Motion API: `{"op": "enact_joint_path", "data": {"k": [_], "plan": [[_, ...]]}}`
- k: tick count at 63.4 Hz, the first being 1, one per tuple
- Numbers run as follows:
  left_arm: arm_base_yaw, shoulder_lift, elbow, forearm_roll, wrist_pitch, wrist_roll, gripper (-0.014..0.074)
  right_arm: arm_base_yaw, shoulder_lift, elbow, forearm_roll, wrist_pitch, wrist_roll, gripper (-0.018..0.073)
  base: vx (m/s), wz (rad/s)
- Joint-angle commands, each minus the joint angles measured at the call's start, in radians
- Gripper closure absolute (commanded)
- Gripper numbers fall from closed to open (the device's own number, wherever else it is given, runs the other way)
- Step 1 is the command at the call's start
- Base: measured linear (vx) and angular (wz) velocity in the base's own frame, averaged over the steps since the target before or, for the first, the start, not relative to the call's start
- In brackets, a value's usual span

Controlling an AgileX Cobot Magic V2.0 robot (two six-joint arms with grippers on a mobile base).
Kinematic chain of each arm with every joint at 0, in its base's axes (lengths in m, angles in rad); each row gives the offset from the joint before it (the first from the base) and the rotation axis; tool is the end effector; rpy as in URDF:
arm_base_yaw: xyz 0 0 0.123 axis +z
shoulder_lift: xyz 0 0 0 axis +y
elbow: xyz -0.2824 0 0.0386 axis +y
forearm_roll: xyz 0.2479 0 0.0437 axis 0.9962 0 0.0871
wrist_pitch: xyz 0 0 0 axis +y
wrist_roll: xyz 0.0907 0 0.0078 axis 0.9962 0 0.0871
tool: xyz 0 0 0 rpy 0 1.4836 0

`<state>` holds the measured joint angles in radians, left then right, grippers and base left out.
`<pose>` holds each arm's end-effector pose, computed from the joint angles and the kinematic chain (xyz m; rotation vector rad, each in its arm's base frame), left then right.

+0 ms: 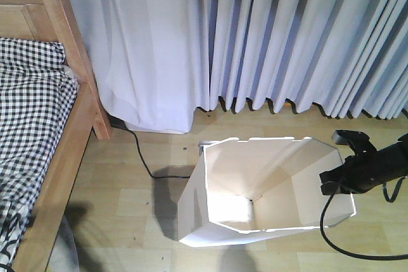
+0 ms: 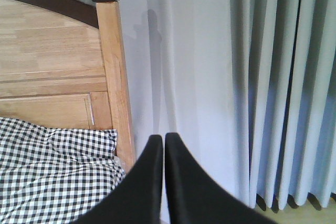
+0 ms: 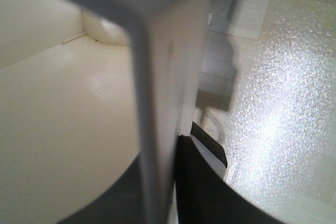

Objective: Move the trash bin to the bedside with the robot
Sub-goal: 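Carry the bin in the right gripper to the floor beside the bed, then lower the held bin onto the floor near the bed with the right gripper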

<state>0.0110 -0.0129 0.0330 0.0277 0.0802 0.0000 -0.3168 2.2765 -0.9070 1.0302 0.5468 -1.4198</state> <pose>0.0569 0.0008 0.1953 0.0114 1.5839 0.0319 0.3012 -0.0559 -0.0027 -0.2054 2.9041 0.6420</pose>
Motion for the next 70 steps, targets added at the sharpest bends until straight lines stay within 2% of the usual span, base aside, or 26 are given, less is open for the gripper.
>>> {"op": "enact_joint_path", "data": {"k": [1,70], "plan": [[-0.006,-0.015,0.012,-0.009,-0.074,-0.014,0.0603,-0.001,-0.070,-0.009,0.064,0.194,0.002,0.0563,0.10,0.01],[-0.006,-0.015,0.012,-0.009,-0.074,-0.014,0.0603,-0.001,-0.070,-0.009,0.064,0.194,0.002,0.0563,0.05,0.01]]}}
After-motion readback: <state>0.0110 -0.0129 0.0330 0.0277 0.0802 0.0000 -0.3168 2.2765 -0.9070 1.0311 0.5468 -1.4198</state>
